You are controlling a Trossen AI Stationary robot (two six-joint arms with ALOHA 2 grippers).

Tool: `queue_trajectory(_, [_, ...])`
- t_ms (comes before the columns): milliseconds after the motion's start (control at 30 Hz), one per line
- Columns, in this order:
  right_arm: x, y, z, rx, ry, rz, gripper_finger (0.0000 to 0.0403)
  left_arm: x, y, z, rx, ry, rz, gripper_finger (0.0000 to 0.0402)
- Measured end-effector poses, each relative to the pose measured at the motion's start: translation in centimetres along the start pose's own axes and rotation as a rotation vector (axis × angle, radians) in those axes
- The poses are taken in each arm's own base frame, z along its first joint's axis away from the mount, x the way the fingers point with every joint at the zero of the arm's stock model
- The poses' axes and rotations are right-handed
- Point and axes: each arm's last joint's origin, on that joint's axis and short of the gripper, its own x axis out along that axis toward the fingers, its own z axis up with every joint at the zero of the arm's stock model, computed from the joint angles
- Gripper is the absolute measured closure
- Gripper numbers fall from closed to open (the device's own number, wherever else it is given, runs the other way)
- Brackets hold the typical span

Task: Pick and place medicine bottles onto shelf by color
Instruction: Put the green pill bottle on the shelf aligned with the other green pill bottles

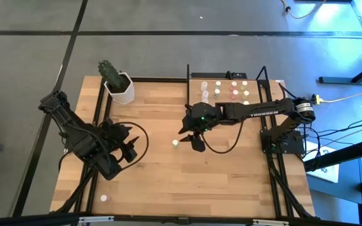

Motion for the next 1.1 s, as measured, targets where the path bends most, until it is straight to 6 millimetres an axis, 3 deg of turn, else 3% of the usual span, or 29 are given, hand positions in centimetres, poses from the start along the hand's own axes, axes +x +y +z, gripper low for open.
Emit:
queue_trajectory(167, [0.0, -0.2, 0.0, -0.006, 0.001, -0.052, 0.0197, 0.0, 0.0, 0.0, 0.000, 0.000, 0.000, 0.0182])
queue_trajectory(333, [1.7, -0.4, -0.8, -0.132, 0.050, -0.050, 0.0164, 0.0, 0.0, -0.1, 0.000, 0.030, -0.003, 0.0182])
queue_trajectory(500, [4.2, -0.3, -2.1, -0.306, 0.109, -0.009, 0.0161, 0.0, 0.0, -0.1, -0.001, 0.040, -0.004, 0.0182])
queue_trajectory(767, [7.8, -1.4, -3.5, -0.327, 0.116, -0.035, 0.0160, 0.0, 0.0, -0.1, 0.000, 0.040, -0.004, 0.0182])
queue_trajectory(1100, [9.9, -2.0, -5.1, -0.332, 0.172, -0.026, 0.0160, 0.0, 0.0, -0.1, -0.001, 0.040, -0.004, 0.0182])
